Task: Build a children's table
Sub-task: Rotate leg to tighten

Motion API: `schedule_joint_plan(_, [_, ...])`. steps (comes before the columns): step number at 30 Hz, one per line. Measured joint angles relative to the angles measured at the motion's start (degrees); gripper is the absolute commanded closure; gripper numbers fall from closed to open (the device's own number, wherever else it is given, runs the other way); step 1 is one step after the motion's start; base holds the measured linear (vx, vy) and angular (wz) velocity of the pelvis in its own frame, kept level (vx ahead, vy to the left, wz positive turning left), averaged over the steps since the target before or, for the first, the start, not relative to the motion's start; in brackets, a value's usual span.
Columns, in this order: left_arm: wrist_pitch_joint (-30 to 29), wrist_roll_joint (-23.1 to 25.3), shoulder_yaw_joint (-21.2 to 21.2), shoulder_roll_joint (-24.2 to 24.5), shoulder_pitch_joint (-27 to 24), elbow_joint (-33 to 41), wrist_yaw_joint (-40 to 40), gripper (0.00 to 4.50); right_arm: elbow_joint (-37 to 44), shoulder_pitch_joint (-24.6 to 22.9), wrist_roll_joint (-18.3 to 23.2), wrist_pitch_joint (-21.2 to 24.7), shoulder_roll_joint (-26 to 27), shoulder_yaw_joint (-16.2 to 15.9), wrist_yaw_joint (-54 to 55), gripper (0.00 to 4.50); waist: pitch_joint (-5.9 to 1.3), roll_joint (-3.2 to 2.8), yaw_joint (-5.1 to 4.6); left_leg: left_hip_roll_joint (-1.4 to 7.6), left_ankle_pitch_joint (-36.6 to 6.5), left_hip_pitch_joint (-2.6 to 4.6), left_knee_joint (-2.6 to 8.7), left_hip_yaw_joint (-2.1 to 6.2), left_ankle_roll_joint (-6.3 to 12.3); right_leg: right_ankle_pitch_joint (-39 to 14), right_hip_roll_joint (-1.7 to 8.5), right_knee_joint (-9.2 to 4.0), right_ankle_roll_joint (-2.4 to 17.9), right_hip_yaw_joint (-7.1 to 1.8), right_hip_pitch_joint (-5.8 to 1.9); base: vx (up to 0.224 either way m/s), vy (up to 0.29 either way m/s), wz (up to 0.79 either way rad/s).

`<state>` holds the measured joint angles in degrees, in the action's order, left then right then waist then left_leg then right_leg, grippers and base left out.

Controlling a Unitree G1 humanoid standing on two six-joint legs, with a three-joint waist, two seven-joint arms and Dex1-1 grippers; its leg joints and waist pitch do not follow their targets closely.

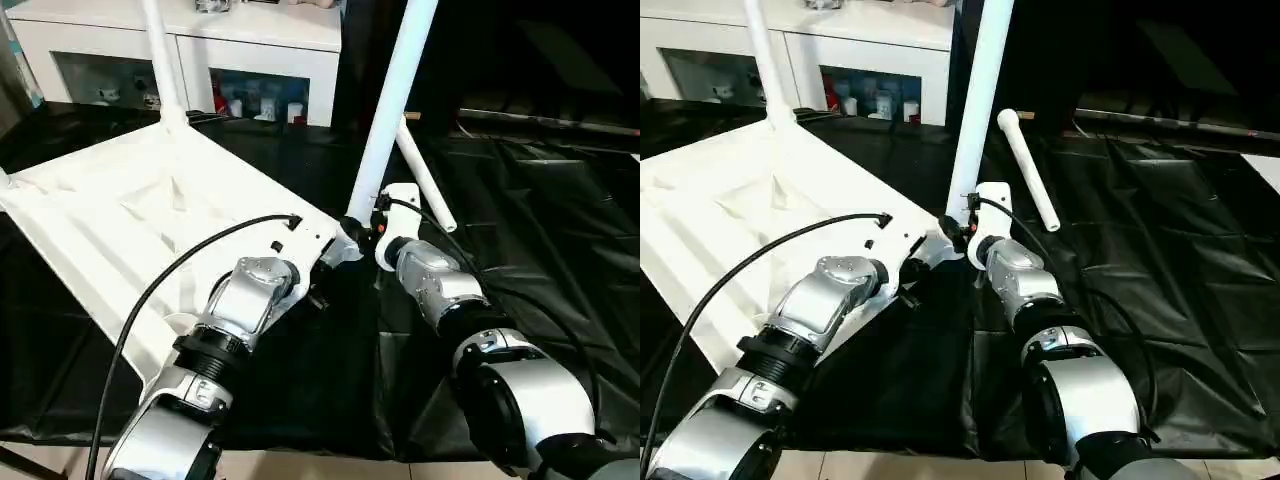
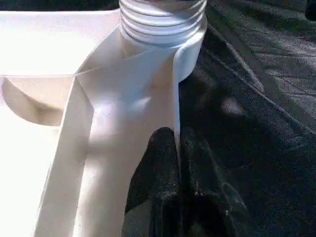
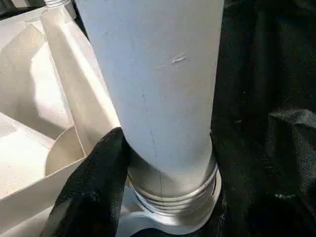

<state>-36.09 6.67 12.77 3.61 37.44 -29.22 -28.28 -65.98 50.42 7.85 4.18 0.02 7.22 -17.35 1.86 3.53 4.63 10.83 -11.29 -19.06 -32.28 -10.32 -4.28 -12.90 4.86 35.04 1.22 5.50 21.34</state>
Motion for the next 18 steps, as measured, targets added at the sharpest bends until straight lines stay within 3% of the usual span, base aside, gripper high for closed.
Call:
schedule_joint_plan(5, [0.22, 0.17, -0.09, 0.14, 0.00, 0.20, 0.02, 4.50, -0.85, 0.25, -1.35, -2.23, 0.34, -0.37, 0.48, 2.15, 0.04, -0.06, -0.23, 0.00, 0.00, -0.02, 0.01, 0.00, 0.00, -0.01, 0.00, -0.01, -0.02, 0.00, 0.11, 0.000, 0.000, 0.00])
schedule_joint_plan(8, [0.26, 0.16, -0.09, 0.30, 0.00, 0.43, 0.00, 4.50, -1.76, 0.95, -1.32, -2.44, 0.30, -0.28, 0.09, 1.45, 0.06, -0.08, -0.36, 0.00, 0.00, -0.06, 0.07, 0.00, 0.00, 0.06, 0.00, -0.01, 0.10, 0.00, 0.21, 0.000, 0.000, 0.00])
schedule_joint_plan(12, [0.33, -0.33, -0.04, 0.23, 0.01, 1.44, -0.62, 4.50, -2.62, 1.02, -1.19, -2.58, 0.02, 0.30, -0.12, 1.26, 0.24, -0.24, -0.07, 0.00, 0.01, -0.56, 0.07, -0.02, 0.00, 0.16, 0.00, 0.00, 0.27, 0.02, 0.70, 0.000, 0.000, 0.00])
schedule_joint_plan(14, [0.44, -0.37, -0.06, 0.23, 0.02, 1.54, -1.03, 4.50, -3.22, 1.17, -1.31, -3.09, -0.18, 0.32, -0.41, 0.94, 0.25, -0.26, 0.10, 0.03, 0.02, -0.90, 0.07, -0.05, 0.02, 0.16, -0.01, 0.00, 0.27, 0.04, 0.75, 0.000, 0.000, 0.00])
schedule_joint_plan(18, [0.96, -0.51, -0.06, 0.31, 0.05, 1.65, -1.15, 4.50, -4.19, 1.10, -1.65, -3.62, -0.10, 0.27, -0.80, 0.57, 0.51, -0.44, 0.33, 0.04, 0.02, -0.92, 0.01, -0.07, 0.03, 0.18, -0.01, 0.01, 0.31, 0.05, 0.86, 0.000, 0.000, 0.00])
